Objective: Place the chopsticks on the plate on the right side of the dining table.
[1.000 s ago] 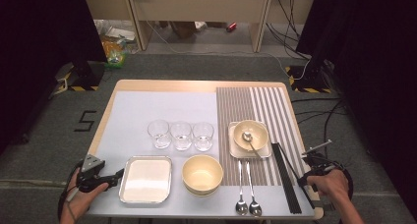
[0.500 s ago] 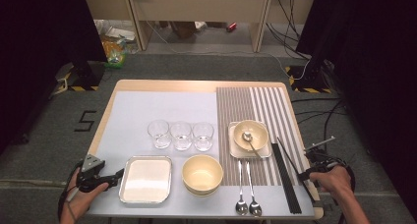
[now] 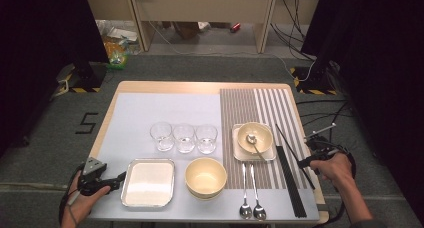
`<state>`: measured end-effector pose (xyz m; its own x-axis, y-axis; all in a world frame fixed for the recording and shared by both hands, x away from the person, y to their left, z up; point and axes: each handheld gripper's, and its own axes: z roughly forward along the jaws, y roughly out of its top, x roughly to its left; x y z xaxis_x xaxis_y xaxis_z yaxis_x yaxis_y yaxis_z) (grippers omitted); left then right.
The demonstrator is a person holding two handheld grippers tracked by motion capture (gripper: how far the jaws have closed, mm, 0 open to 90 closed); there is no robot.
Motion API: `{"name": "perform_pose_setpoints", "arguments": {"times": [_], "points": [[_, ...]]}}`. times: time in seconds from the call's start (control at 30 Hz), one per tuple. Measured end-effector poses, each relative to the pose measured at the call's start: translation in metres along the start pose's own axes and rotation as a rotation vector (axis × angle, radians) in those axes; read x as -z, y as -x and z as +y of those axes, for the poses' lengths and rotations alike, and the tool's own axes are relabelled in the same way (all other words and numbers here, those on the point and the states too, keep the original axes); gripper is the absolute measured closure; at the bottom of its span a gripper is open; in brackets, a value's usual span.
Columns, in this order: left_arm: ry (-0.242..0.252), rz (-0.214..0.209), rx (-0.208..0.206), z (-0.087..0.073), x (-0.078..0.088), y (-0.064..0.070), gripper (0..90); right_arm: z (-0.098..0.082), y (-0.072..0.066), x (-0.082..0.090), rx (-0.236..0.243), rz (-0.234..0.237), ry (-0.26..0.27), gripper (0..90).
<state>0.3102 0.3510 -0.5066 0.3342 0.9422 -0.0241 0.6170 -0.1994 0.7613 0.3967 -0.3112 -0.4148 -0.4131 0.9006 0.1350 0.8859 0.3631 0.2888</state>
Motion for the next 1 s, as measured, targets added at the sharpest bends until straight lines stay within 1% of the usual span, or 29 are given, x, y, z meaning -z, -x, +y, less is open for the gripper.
{"name": "perform_pose_setpoints", "arguments": {"times": [0.03, 0.1, 0.13, 0.27, 0.3, 0.33, 0.37, 0.5, 0.57, 0.77, 0.83, 1.0], "points": [[0.000, 0.000, 0.000, 0.000, 0.000, 0.000, 17.1, 0.004, -0.004, 0.000, -0.011, -0.001, -0.009, 86.1], [0.000, -0.001, 0.000, 0.000, 0.000, 0.000, 17.0, 0.012, -0.006, -0.002, 0.015, -0.002, -0.001, 86.1], [0.000, -0.001, 0.000, 0.000, 0.000, 0.000, 17.0, 0.015, -0.008, -0.003, 0.010, -0.003, -0.005, 86.1], [0.000, -0.001, 0.000, 0.000, 0.000, 0.000, 17.0, 0.028, -0.012, -0.008, 0.033, -0.007, -0.005, 86.1], [0.000, -0.002, 0.001, 0.000, 0.000, 0.000, 17.1, 0.030, -0.014, -0.009, 0.027, -0.009, -0.007, 86.1], [0.000, -0.002, 0.001, 0.000, 0.000, 0.000, 17.1, 0.033, -0.014, -0.010, 0.037, -0.012, -0.004, 86.1], [-0.001, -0.002, 0.000, 0.000, 0.000, 0.000, 17.0, 0.035, -0.014, -0.012, 0.036, -0.010, -0.002, 86.1], [0.000, -0.001, 0.001, 0.000, 0.000, 0.000, 17.1, 0.046, -0.018, -0.017, 0.054, -0.029, -0.017, 86.1], [0.000, -0.001, 0.001, 0.000, 0.000, 0.000, 17.1, 0.051, -0.020, -0.019, 0.065, -0.029, -0.012, 86.1], [0.000, -0.001, 0.001, 0.000, 0.000, 0.000, 17.1, 0.064, -0.027, -0.027, 0.101, -0.046, -0.027, 86.1], [0.001, 0.000, 0.000, 0.000, 0.000, 0.000, 17.1, 0.068, -0.029, -0.029, 0.100, -0.049, -0.033, 86.1], [0.000, 0.000, -0.001, 0.000, 0.000, 0.000, 17.1, 0.076, -0.029, -0.036, 0.108, -0.059, -0.042, 86.1]]}}
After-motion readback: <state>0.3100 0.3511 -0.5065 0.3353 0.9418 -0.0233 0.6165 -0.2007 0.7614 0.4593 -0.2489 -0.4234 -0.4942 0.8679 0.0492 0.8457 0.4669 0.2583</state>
